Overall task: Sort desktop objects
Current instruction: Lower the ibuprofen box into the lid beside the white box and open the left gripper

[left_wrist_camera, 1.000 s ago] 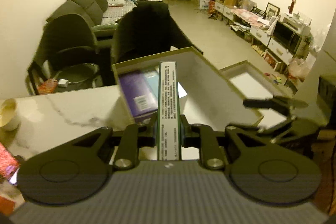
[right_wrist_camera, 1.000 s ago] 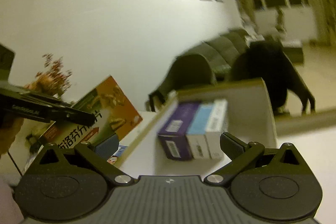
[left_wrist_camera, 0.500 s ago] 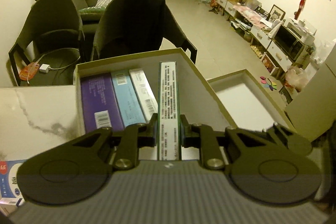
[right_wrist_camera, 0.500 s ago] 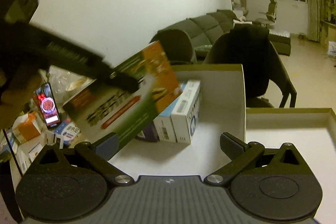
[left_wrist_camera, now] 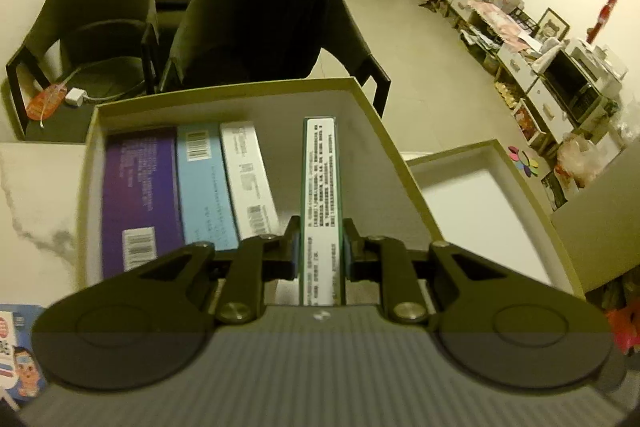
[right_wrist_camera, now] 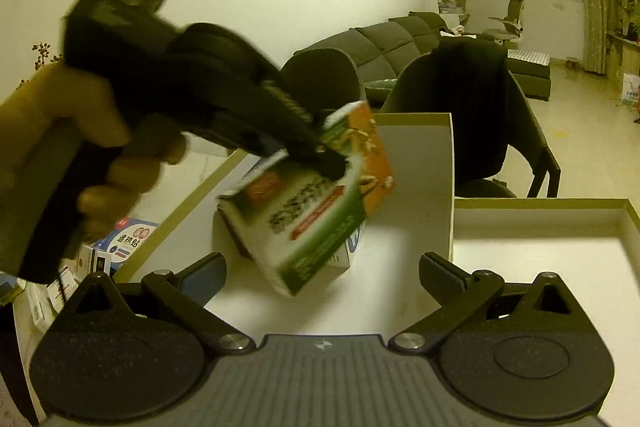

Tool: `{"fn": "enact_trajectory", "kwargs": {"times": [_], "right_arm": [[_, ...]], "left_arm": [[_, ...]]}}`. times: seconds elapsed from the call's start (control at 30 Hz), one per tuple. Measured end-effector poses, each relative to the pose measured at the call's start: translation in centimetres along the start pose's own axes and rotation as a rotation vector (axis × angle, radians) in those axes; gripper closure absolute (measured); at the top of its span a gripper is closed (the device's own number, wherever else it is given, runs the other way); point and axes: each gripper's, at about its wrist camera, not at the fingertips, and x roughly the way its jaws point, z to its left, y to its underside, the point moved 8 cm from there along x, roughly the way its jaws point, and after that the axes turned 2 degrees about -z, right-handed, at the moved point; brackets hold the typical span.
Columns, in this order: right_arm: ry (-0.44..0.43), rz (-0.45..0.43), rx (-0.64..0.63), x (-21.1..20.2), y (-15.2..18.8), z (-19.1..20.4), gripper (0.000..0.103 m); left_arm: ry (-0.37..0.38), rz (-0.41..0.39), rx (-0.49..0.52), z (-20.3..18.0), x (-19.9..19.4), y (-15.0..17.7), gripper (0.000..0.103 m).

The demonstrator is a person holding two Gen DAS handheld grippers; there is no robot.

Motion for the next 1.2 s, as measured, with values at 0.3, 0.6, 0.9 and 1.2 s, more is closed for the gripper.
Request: {"fn": "enact_trajectory", "kwargs": {"times": [0.3,0.6,0.9,1.2], "right_arm": [[-0.019,-0.005,0.023,-0.3,0.0,-0.5,0.000],[-0.007,-0.021,0.022,-0.6,-0.1,-0.6,0.001],[-0.032,-0.015,0.024,-0.5,-0.1,-0.3,0.000],[-0.037,-0.028,0.037,-0.6,-0.2,-0.5,0.000]], "left_arm": [[-0.028,0.023,-0.052,-0.1,3.5,-1.9,0.085],[-0.051,0.097,-0.142,0.8,6.7,-2.2,0.085],[0.019,0.183,-0.249,1.3,8.3,-1.7,0.085],[0.158,0.209,-0.266,0.4,8.4,-1.4,0.065]]}}
